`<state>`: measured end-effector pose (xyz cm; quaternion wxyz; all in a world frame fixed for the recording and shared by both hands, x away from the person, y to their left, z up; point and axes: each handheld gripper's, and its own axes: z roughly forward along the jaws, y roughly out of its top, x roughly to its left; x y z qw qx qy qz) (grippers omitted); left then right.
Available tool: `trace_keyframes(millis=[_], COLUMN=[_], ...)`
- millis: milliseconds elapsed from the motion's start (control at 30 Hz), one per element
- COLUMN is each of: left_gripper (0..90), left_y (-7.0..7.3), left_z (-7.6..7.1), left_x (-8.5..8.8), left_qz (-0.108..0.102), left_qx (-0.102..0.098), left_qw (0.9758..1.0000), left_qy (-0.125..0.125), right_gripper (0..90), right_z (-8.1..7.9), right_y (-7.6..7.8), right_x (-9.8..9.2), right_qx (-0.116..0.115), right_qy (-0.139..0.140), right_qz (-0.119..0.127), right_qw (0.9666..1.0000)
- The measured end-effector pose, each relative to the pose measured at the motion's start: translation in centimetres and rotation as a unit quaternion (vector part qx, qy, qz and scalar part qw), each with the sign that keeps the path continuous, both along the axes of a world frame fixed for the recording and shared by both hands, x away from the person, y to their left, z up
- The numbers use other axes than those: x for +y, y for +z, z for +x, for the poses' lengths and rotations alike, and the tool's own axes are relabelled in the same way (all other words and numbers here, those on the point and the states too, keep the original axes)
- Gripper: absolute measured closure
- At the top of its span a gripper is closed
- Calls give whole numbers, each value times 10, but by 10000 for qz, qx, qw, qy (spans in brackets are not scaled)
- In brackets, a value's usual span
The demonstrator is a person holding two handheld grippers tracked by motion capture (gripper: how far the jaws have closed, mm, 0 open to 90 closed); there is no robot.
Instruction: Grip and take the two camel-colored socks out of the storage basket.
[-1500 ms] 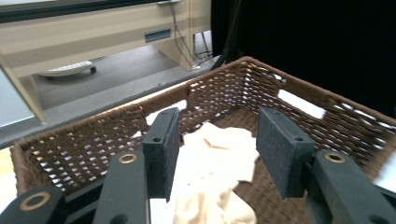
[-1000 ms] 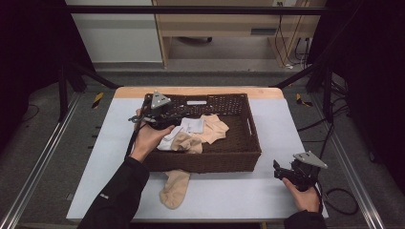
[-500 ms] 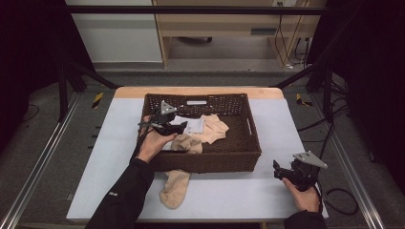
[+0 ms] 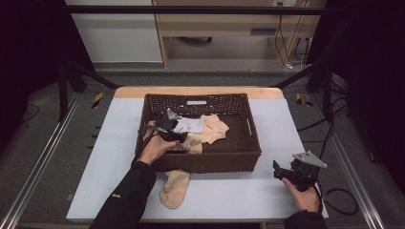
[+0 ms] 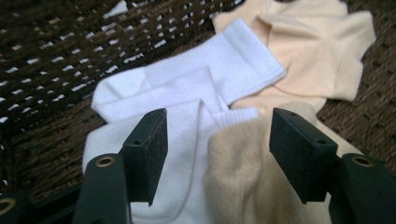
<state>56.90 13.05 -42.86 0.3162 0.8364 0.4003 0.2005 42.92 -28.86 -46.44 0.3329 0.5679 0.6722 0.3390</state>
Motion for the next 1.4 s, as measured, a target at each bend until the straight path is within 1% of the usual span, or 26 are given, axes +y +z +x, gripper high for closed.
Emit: trace_keyframes(millis=[100, 167, 233, 267, 333, 367, 467, 567, 633, 700, 733, 767, 833, 900, 933, 1067, 1100, 1133, 1167, 1200, 1233, 1267, 1300, 1333, 1367, 1400], left_gripper=[363, 373, 446, 446, 535, 654, 774, 826, 832, 836, 836, 836, 837, 836, 836, 836, 836, 836, 836, 836, 836, 836, 836, 836, 836, 836], left_y=[-4, -6, -7, -8, -10, -9, -9, -6, -2, 2, 6, 8, 10, 16, 16, 24, 30, 30, 37, 37, 41, 46, 56, 56, 65, 65], left_z=[-1, 0, 1, 1, 1, 2, 2, 1, 0, -1, -2, -3, -4, -7, -7, -11, -12, -12, -14, -14, -16, -18, -22, -22, -27, -27], left_x=[-3, -5, -5, -5, -5, -5, -4, -4, -1, 2, 6, 7, 8, 10, 10, 12, 14, 14, 14, 14, 15, 15, 16, 16, 17, 17], left_qz=[127, 168, 208, 221, 299, 260, 205, 142, -46, -339, -595, -684, -742, -937, -937, -1234, -1374, -1374, -1398, -1398, -1455, -1505, -1637, -1637, -1813, -1813], left_qx=[76, 227, 346, 454, 644, 731, 800, 700, 550, 428, 249, 179, 82, -224, -224, -617, -750, -750, -897, -897, -954, -1059, -1194, -1194, -1293, -1293], left_qw=[9999, 9995, 9991, 9986, 9974, 9968, 9963, 9970, 9981, 9983, 9977, 9973, 9971, 9951, 9951, 9901, 9873, 9873, 9857, 9857, 9843, 9825, 9788, 9788, 9744, 9744], left_qy=[-51, -116, -122, -132, -155, -204, -248, -284, -265, -225, -185, -173, -179, -224, -224, -260, -262, -262, -266, -266, -280, -286, -307, -307, -312, -312], right_gripper=[43, 43, 43, 43, 43, 43, 44, 43, 44, 44, 44, 44, 44, 44, 44, 44, 44, 44, 44, 44, 44, 44, 44, 44, 44, 44], right_z=[0, 0, 0, 0, 0, 0, 0, 0, 0, 0, 0, 0, 0, 0, 0, 0, 0, 0, 0, 0, 0, 0, 0, 0, 0, 0], right_y=[0, 0, 0, 0, 0, 0, 0, 0, 0, 0, 0, 0, 0, 0, 0, 0, 0, 0, 0, 0, 0, 0, 0, 1, 1, 1], right_x=[1, 1, 1, 1, 1, 1, 1, 1, 1, 0, 0, 0, 1, 0, 0, 0, 0, 0, 0, 0, 0, 0, 0, 0, 0, 0], right_qx=[16, 22, 24, 24, 23, 25, 17, 16, 5, 5, 4, 2, 3, 4, 4, -1, -8, -8, -7, -6, -6, -15, -30, -26, -24, -24], right_qy=[20, 30, 33, 33, 32, 36, 37, 36, 41, 33, 33, 34, 28, 23, 23, 11, 5, 5, 5, 2, 2, 5, 3, -3, 0, 0], right_qz=[3, 1, 4, 4, 7, 6, 4, 5, -15, -6, -6, -8, -2, 2, 2, -7, -12, -12, -18, -14, -14, -22, -30, -14, -7, -7], right_qw=[10000, 10000, 10000, 10000, 10000, 10000, 10000, 10000, 10000, 10000, 10000, 10000, 10000, 10000, 10000, 10000, 10000, 10000, 10000, 10000, 10000, 10000, 10000, 10000, 10000, 10000])
